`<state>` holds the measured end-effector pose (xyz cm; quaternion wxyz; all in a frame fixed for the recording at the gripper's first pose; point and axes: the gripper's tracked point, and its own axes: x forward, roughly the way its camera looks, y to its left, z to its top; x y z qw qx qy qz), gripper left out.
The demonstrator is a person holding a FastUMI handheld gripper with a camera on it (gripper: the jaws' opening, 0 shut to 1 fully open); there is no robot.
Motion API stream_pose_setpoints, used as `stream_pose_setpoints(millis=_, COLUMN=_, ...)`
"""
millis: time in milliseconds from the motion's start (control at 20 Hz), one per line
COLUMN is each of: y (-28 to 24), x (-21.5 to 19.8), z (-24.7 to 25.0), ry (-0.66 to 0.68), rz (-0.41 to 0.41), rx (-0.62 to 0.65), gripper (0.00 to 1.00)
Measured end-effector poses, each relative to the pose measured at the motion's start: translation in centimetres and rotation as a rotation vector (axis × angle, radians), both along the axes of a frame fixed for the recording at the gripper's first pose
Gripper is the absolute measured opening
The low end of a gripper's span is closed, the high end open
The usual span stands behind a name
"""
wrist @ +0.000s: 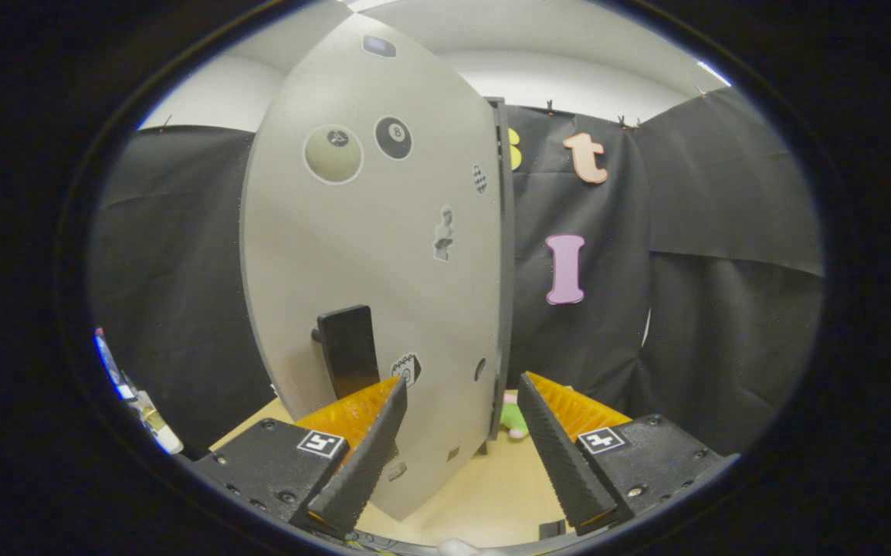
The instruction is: Open the shoe cabinet door, grab the shoes and put them into the shoe cabinet, then close the shoe cabinet door.
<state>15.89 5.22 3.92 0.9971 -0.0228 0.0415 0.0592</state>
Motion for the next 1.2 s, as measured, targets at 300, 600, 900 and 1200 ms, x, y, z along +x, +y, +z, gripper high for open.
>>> stream_pose_setpoints(millis=300, y=9.4, x=3.6, z=-1.1, ry=0.014, rz=0.129, rx=-0.009, gripper=0.96)
stream_pose_setpoints(millis=600, y=14.8, x=3.6, z=-1.1, ry=0.007, rz=0.209, rx=-0.002, gripper=0.97)
stream_pose_setpoints(millis=900, y=15.1, x=3.2, z=-0.9, ry=0.014, rz=0.19, rx=-0.002, gripper=0.97)
stream_pose_setpoints(millis=1200, y=14.8, x=2.0, z=1.8, ry=-0.034, rz=0.164, rx=-0.021, gripper=0.98)
